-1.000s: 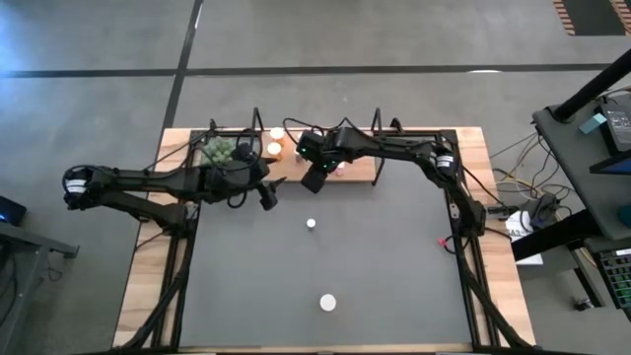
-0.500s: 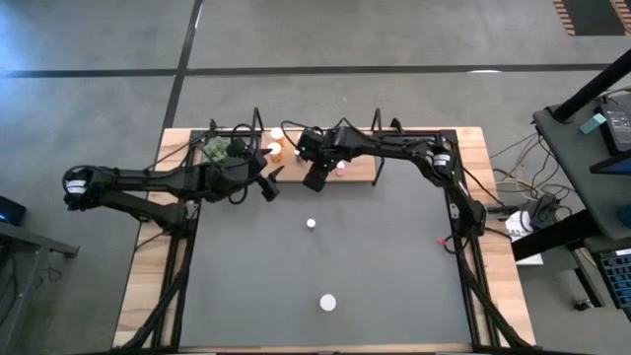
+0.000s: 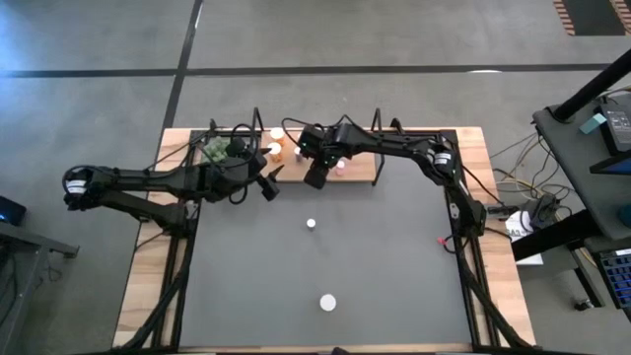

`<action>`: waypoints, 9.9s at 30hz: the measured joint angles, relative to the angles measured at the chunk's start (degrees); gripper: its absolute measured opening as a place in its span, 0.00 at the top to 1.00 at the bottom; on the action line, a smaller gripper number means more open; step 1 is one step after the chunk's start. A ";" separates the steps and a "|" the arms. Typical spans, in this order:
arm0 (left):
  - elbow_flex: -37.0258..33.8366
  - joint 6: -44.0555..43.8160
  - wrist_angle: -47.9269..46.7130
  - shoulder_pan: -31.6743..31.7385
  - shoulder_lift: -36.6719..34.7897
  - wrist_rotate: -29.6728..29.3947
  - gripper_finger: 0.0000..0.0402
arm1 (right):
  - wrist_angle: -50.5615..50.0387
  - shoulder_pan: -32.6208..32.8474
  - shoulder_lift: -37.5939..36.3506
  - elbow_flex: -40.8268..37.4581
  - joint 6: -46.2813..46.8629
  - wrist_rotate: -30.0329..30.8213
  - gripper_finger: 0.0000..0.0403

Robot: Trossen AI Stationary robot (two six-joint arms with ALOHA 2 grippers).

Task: Pick and place medicine bottles onto shelf by color
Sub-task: Put the yellow pill bottle on the shelf aligned with the other yellow pill bottles, then put the blue pill bottle on the shelf aligned with the other blue pill bottles, then put the orange pill bottle on the shelf aligned with the other orange pill bottles

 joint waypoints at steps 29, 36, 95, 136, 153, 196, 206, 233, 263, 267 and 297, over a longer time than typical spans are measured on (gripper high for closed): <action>-0.11 0.00 0.24 0.00 0.00 0.00 0.36 | 0.27 -0.22 -0.02 -0.15 -3.80 -0.92 0.70; -0.11 0.00 0.33 -0.02 0.00 -0.02 0.36 | 0.25 -0.26 0.00 -0.15 -4.19 -0.92 0.63; -0.51 -26.18 -11.93 -7.73 -5.95 25.23 0.36 | 34.71 20.91 -27.07 -43.31 -9.37 -2.17 0.66; -1.42 -37.57 -11.87 -17.71 -5.92 26.97 0.36 | 37.19 21.29 -16.91 -38.98 1.60 -4.98 0.40; -1.92 -40.57 -11.54 -20.09 -5.90 26.97 0.36 | 38.04 20.63 -12.28 -36.37 0.09 -4.96 0.42; -2.27 -40.44 -11.47 -20.07 -5.88 26.53 0.36 | 39.29 14.65 -11.67 -27.12 -4.50 -4.44 0.70; -2.27 -39.93 -11.50 -20.04 -5.88 26.53 0.36 | 39.15 8.62 -11.67 -22.71 -2.79 -3.06 0.71; -3.08 -39.98 -16.40 -19.54 -9.78 20.96 0.36 | 19.96 3.59 -0.32 -5.64 -0.96 2.56 0.71; -3.06 -39.98 -17.69 -19.54 -10.56 18.97 0.36 | 24.34 3.28 -0.24 -8.07 -1.40 2.69 0.69; -3.06 -39.98 -17.69 -19.54 -10.60 18.97 0.36 | 24.14 3.27 -0.16 -8.09 -1.42 2.64 0.65; -3.02 -40.00 -17.55 -19.53 -10.62 18.99 0.36 | 22.21 3.28 -5.00 -8.04 -1.42 2.06 0.61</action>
